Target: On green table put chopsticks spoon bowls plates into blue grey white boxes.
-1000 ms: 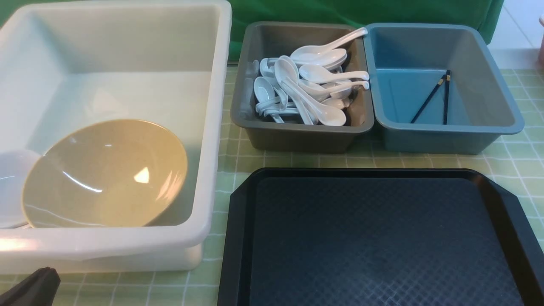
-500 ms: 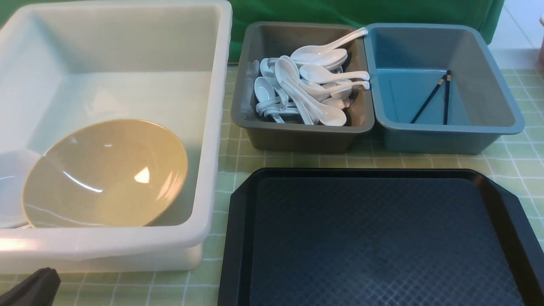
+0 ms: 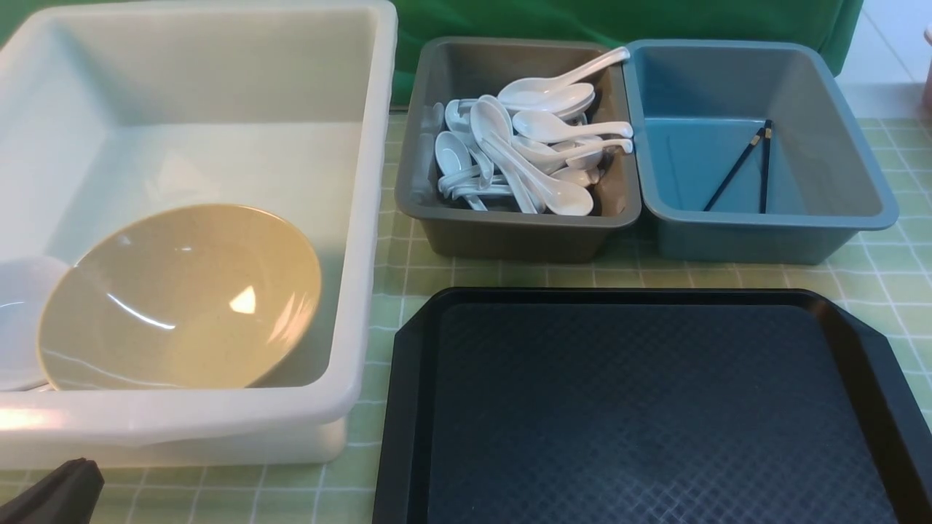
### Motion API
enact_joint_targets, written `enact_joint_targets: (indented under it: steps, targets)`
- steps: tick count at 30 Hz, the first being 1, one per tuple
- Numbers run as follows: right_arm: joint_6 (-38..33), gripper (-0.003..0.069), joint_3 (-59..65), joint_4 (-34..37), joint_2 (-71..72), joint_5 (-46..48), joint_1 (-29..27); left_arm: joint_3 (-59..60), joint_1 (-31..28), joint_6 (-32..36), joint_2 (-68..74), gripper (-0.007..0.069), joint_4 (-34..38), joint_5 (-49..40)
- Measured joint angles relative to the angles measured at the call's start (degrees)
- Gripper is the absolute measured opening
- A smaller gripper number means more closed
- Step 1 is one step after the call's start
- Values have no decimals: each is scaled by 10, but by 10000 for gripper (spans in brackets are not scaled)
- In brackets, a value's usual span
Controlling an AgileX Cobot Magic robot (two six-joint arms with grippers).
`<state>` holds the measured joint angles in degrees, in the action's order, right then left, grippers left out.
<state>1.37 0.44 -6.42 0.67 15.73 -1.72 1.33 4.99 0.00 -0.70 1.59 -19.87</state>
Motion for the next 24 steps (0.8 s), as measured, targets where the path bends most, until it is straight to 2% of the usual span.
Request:
enact_joint_targets:
  steps: [24]
  targets:
    - [0,194,1,2,0,-2,0,0,-7,0,-1,-2,0,0]
